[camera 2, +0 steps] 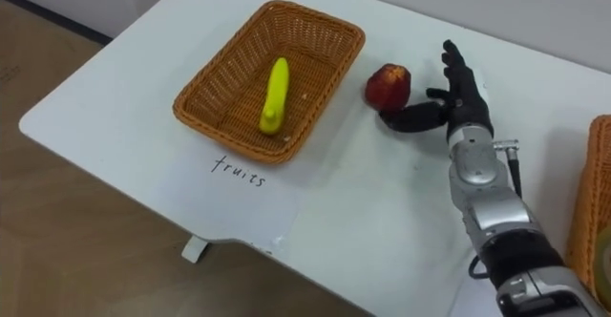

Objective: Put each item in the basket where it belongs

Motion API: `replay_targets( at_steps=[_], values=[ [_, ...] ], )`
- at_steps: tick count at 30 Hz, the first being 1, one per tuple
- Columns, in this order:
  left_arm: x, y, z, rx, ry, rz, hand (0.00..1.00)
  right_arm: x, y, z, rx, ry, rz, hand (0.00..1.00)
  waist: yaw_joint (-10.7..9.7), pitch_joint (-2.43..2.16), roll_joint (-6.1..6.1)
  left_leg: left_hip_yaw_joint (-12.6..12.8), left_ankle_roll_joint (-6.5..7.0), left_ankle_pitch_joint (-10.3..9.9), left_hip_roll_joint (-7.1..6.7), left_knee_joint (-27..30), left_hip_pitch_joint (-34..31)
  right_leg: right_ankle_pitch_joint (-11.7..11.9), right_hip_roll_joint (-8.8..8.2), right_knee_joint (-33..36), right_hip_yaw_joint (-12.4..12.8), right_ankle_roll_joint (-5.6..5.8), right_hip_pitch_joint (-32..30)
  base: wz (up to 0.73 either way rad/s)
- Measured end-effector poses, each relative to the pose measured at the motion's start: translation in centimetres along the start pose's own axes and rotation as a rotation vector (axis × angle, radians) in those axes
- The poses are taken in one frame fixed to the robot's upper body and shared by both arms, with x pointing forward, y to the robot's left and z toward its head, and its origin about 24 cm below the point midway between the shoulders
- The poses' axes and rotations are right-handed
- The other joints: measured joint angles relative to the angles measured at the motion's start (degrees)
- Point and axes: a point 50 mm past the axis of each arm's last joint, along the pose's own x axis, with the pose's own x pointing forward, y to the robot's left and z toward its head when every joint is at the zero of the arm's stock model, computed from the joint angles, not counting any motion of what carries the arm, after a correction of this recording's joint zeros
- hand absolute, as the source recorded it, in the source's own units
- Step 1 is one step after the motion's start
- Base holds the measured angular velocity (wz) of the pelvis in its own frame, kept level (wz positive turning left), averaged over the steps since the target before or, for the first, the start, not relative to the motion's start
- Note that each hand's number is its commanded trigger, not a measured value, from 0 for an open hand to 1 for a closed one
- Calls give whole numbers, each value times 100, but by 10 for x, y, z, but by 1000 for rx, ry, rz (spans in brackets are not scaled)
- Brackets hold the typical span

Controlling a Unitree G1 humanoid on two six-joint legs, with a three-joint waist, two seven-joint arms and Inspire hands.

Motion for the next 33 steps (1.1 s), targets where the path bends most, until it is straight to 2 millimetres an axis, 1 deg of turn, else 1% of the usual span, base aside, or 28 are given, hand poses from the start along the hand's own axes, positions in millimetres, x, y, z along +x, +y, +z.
replay_targets(
  at_steps=[3,9,17,23,26,31,33],
  values=[
    [1,2,4,22,-17,17,0,-1,9,3,-51,-21,41,0,-7,-3,-32,18,4,2,-1,52,-78,-2,1,47,11,-2,-53,0],
    [3,4,16,37,-56,38,0,-1,19,12,-89,-70,94,0,11,14,-73,26,19,12,2,99,-166,-3,-6,46,-36,0,-75,8],
    [4,6,22,40,-66,38,0,2,21,20,-107,-97,128,0,65,19,-80,35,20,11,4,90,-175,-4,-7,33,-29,2,-80,0],
    [4,6,22,41,-65,35,0,3,22,22,-107,-102,149,0,69,19,-80,38,19,12,1,77,-174,-3,7,-1,-41,2,-61,1],
    [5,6,21,47,-51,32,0,3,23,22,-108,-101,158,0,68,20,-83,38,20,12,2,59,-157,0,15,-50,-92,7,-10,7],
    [6,7,17,52,-23,31,0,2,23,21,-109,-98,158,0,101,32,-101,36,21,13,1,43,-158,0,15,-47,-119,7,-1,2],
    [6,7,16,53,-19,32,0,2,23,21,-109,-98,158,0,106,53,-119,36,21,13,2,44,-163,0,14,-49,-127,7,0,0]
  ],
)
